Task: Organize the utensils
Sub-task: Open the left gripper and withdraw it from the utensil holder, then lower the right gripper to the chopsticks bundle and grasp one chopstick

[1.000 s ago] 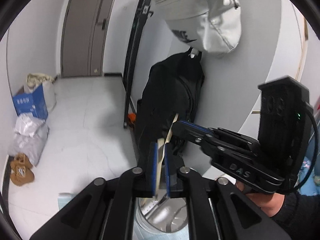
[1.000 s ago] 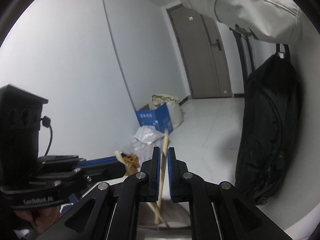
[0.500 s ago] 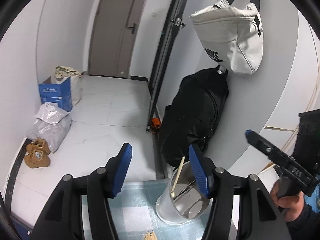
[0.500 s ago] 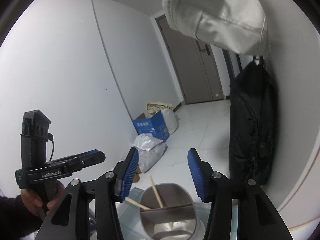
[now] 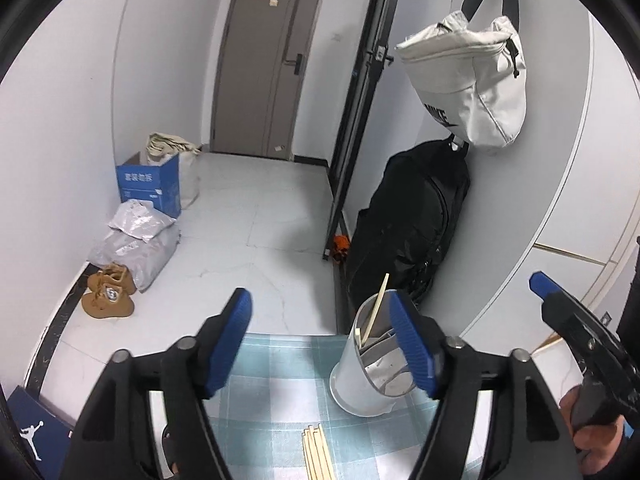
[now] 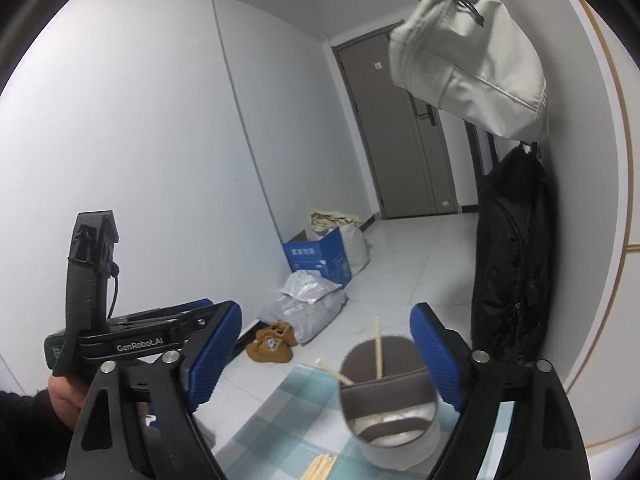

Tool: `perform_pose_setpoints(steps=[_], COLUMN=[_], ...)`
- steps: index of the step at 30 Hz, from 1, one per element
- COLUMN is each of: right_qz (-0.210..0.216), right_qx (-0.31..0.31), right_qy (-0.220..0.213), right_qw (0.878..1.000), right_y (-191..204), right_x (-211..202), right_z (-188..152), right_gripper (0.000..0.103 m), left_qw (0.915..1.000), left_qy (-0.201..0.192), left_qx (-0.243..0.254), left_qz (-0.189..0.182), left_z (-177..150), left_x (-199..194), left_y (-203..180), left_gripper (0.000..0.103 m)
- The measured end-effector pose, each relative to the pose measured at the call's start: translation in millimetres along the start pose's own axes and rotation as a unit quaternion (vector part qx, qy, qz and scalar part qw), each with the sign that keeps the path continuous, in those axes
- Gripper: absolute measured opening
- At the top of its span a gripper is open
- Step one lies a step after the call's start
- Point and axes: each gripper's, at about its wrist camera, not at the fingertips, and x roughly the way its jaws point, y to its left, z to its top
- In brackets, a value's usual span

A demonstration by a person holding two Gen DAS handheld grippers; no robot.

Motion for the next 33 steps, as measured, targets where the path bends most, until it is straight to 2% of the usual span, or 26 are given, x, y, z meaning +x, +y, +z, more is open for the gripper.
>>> perform_pose_setpoints(steps=[6,9,14,18,21,24,27,30,33], right_qz=[0.009,0.009,-0.002,-0.01,0.001,-0.026,-0.029,-0.029,-0.05], right_qx=[-0.003,0.0,-0.009,-0.024,-0.033,-0.049,-0.043,-0.017,-0.009], right_qy=[-0.003,-0.005,-0.005,0.002,0.016,0.027,0.024,0.064,0.112], right_qw=[1.0,1.0,1.0,1.0,0.999,0.998,0.998,0.997,0.992], right_y=[19.3,25.4,34.0,41.8,46.9,52.1,50.1,41.0,31.7], right_x=[-13.3,-17.2,-17.5,-18.4,-15.3,-8.9,-5.9,11.0,30.4], right_z=[-20.6,-34.1,-61.7,-81.7,-94.8,-107.2,-120.4,-133.1,-149.7], right_gripper=[0.095,0.098,0.103,0.103,0.103,0.103,0.103,0.103,0.103], left_qw=[0.9998,0.9993,0.9989,0.9987,0.9983,0.9978,0.9975,0.9968,0.9966], left_qy=[-0.017,-0.022,-0.028,-0.027,-0.031,-0.033,-0.019,-0.006,0.009], left_qx=[-0.003,-0.011,-0.009,-0.01,-0.01,-0.01,-0.013,-0.014,-0.027], left_qz=[0.013,0.027,0.037,0.043,0.049,0.057,0.066,0.078,0.077], left_z=[-16.7,-27.2,-48.3,-63.3,-74.1,-85.7,-98.6,-110.3,-120.4], left_x=[-12.4,-15.5,-17.8,-14.8,-12.3,-8.0,1.7,11.9,19.8], left_y=[2.5,6.5,10.7,13.1,15.4,19.2,24.6,31.0,39.6], left_gripper=[0.074,0.083,0.084,0.084,0.084,0.084,0.084,0.084,0.084])
